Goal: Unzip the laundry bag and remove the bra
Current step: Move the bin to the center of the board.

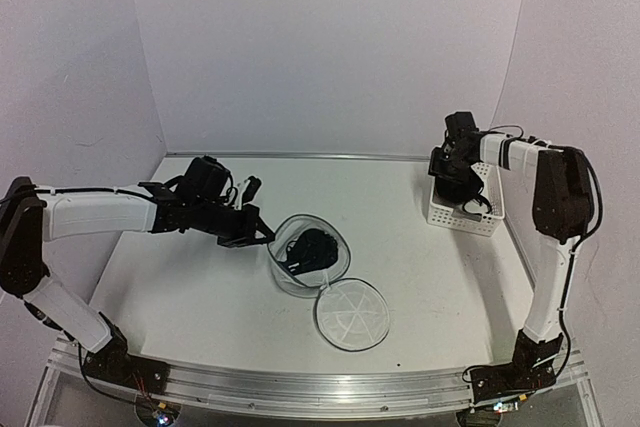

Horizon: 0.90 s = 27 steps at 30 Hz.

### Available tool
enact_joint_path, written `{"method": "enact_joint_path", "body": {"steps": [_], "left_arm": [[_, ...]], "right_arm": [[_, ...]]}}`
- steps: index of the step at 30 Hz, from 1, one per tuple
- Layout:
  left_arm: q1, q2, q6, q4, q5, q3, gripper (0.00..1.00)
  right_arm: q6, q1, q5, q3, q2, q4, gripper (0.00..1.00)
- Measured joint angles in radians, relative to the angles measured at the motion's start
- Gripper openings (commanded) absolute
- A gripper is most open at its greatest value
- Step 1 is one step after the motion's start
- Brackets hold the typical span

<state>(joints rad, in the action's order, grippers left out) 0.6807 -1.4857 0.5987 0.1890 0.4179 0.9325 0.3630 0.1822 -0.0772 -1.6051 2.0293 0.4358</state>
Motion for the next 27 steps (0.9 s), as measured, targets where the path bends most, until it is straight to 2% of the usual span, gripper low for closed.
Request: {"method": "enact_joint_path", "body": {"steps": [6,12,18,27], "left_arm": [[0.000,0.018,0.000,0.003,-0.004,-0.010,0.00],[0.000,0.028,0.000,0.003,-0.010,-0.013,0.00],[0.000,0.034,0.000,0.003,-0.012,-0.013,0.00],[0.000,0.034,-0.001,0.003,-0.012,-0.013,0.00]], "right_arm": [[0.044,0.000,-0.008,0.000,0.080,-0.024,0.47],[0.064,0.004,-0.004,0.000,0.137,-0.030,0.32],[0.068,0.020,-0.008,0.000,0.140,-0.036,0.24],[0.039,0.054,-0.052,0.048,0.111,-0.051,0.00]]}}
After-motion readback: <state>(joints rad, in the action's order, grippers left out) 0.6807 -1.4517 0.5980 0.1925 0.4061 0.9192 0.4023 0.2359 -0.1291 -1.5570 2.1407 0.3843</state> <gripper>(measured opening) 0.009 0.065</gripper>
